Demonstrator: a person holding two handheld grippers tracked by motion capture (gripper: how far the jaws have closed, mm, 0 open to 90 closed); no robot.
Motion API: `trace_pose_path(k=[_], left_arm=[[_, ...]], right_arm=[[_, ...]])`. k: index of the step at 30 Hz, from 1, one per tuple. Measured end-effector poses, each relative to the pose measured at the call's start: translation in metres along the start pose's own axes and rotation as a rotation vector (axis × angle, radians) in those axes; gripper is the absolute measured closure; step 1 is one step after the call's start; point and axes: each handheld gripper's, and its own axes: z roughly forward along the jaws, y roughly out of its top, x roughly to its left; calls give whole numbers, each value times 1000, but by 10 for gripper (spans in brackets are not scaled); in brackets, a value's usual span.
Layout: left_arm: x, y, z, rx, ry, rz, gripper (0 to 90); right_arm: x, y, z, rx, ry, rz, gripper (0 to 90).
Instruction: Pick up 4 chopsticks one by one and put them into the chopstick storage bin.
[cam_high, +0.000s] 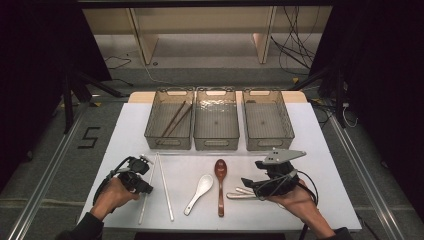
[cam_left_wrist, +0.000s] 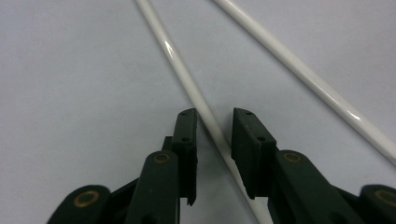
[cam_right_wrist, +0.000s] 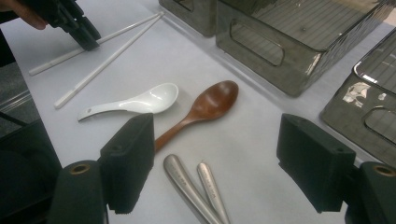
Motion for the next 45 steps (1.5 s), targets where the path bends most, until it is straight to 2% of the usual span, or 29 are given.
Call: trace_pose_path(k=[3,20,33,40,45], left_arm=[[2,0,-1,8,-3,6,731],[16,0,-1,10,-68,-58,830],[17,2,-1,19,-72,-46,837],[13,4,0,40,-47,-20,823],[12,4,0,35,-43,-20,838]], right_arm=[[0,0,0,2,0,1,288],[0,0,1,5,4,-2,290],[1,0,1,6,5,-4,292],[0,0,2,7,4,-4,292],[1,0,2,8,4,-7,292]])
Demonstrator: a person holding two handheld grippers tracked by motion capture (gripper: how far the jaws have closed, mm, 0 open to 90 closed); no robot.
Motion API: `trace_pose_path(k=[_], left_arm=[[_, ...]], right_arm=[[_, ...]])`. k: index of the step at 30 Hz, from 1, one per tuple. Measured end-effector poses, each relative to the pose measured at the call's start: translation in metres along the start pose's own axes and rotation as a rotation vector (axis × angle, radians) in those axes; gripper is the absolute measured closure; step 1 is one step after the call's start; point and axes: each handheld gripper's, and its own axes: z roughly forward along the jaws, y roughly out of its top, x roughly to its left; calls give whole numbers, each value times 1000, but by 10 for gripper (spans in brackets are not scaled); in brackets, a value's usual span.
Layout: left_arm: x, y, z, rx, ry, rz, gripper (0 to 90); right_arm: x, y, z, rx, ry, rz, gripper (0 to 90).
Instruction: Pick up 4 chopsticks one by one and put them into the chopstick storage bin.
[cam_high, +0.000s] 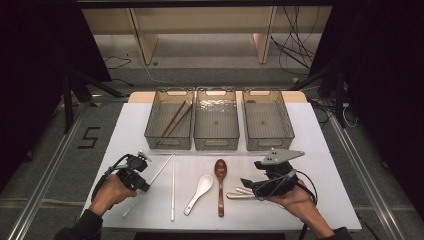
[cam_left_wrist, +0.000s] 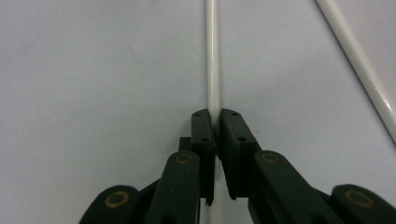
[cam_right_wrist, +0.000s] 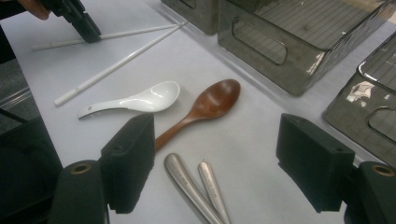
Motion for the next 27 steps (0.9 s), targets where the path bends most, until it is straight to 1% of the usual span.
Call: trace_pose_path(k=[2,5,6,7,8,10,11,12,13,17,19,21,24,25,27], left_arm=[[1,0,0,1,-5,9,840],[0,0,-2,-10,2,24,841],[0,-1,-2,-28,2,21,841],[0,0,-4,-37,0,20,842],[1,-1,-6,-31,-2,32,842],[2,-1,-10,-56,-4,25,842],[2,-2,-12,-58,-11,33,842],[2,-2,-15,-75,-16,33,842],[1,-1,-19,-80,-21,43,842],[-3,2,-36,-151,-43,64,842],[-3,4,-43,-178,-53,66,842],[-2,7,-49,-216,-65,59,841],[-2,13,-57,-254,-76,57,841],[-1,16,-58,-256,-83,61,841],[1,21,-61,-282,-78,54,841]], right_arm=[[0,0,0,-1,0,1,292],[0,0,0,-1,0,2,292],[0,0,0,-1,1,2,292],[0,0,0,-2,1,2,292],[0,0,0,-2,1,2,292],[-1,0,-1,-2,2,3,292],[-1,0,-1,-2,1,3,292],[-1,0,-1,-3,1,4,292],[-1,0,-1,-3,2,4,292],[-1,0,-1,-5,2,4,292],[-1,0,-1,-6,2,5,292],[-1,0,-1,-7,2,6,292],[-2,0,-1,-12,2,9,292],[-2,0,-1,-15,2,9,292],[-2,0,-2,-21,1,12,291]])
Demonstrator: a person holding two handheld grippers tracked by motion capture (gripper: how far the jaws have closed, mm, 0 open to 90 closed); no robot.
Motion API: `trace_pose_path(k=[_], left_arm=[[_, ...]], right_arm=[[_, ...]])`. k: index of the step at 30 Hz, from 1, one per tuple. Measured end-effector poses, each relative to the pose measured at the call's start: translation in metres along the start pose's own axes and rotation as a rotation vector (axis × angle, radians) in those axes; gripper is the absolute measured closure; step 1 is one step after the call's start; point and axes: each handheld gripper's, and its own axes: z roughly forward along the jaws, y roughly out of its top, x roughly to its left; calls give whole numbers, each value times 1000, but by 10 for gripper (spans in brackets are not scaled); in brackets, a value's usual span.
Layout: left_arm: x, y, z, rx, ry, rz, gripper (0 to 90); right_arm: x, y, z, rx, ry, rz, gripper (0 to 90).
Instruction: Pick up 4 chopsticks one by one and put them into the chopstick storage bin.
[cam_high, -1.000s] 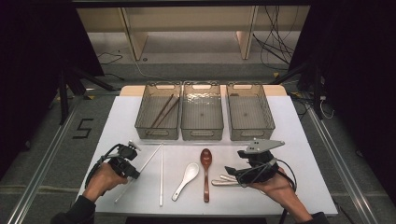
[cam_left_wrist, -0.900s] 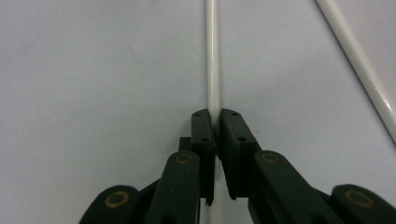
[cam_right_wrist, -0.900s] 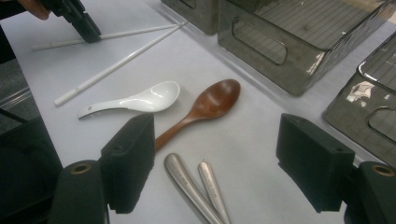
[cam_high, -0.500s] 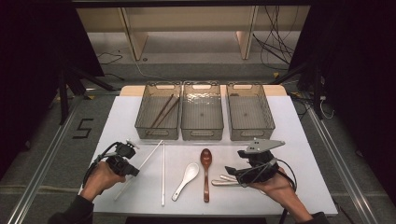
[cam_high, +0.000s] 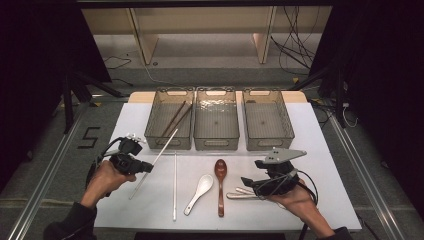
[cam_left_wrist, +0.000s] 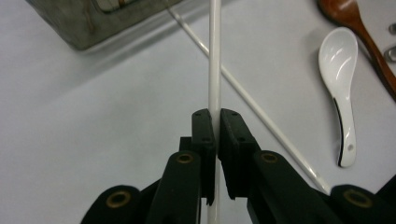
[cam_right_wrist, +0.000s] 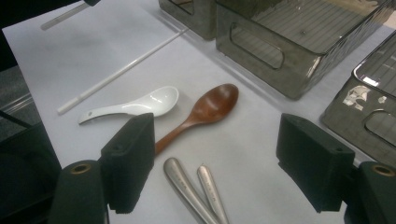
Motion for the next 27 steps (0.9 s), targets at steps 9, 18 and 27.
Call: trace_pose_path(k=[9,18,27], left_arm=[[13,35,-13,-105,0,-14,840],[22,64,-21,-174,12,-19,839],[33,92,-29,-250,50,-24,839]], right_arm=[[-1,0,-1,-17,-1,8,290],[-2,0,-2,-19,4,9,290],[-2,-1,-1,-21,7,5,290]])
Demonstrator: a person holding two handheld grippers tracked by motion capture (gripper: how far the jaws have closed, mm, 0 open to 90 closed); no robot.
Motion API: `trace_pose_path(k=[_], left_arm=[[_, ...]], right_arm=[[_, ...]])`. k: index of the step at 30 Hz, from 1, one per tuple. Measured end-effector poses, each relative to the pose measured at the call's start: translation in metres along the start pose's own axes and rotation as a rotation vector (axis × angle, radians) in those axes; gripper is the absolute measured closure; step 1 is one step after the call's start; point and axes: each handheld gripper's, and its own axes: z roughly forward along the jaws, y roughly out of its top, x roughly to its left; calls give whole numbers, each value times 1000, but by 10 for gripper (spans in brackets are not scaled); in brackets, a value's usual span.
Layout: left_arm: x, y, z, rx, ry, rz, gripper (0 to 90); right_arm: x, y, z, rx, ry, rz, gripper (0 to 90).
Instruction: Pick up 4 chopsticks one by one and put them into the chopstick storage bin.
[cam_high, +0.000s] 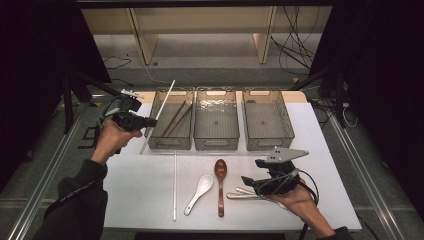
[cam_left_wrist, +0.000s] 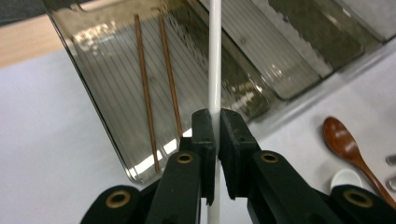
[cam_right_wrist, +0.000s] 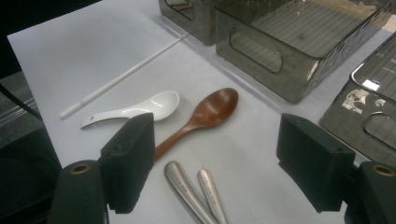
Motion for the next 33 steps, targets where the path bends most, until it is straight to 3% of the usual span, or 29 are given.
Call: trace_pose_path(k=[10,16,33], left_arm=[[11,30,8,-55,45,-11,839],[16,40,24,-43,59,-9,838],[33,36,53,-86,79,-56,838]], right_arm=[[1,0,0,1,3,-1,290],[0,0,0,-1,6,-2,290],[1,-1,1,4,14,-6,290]])
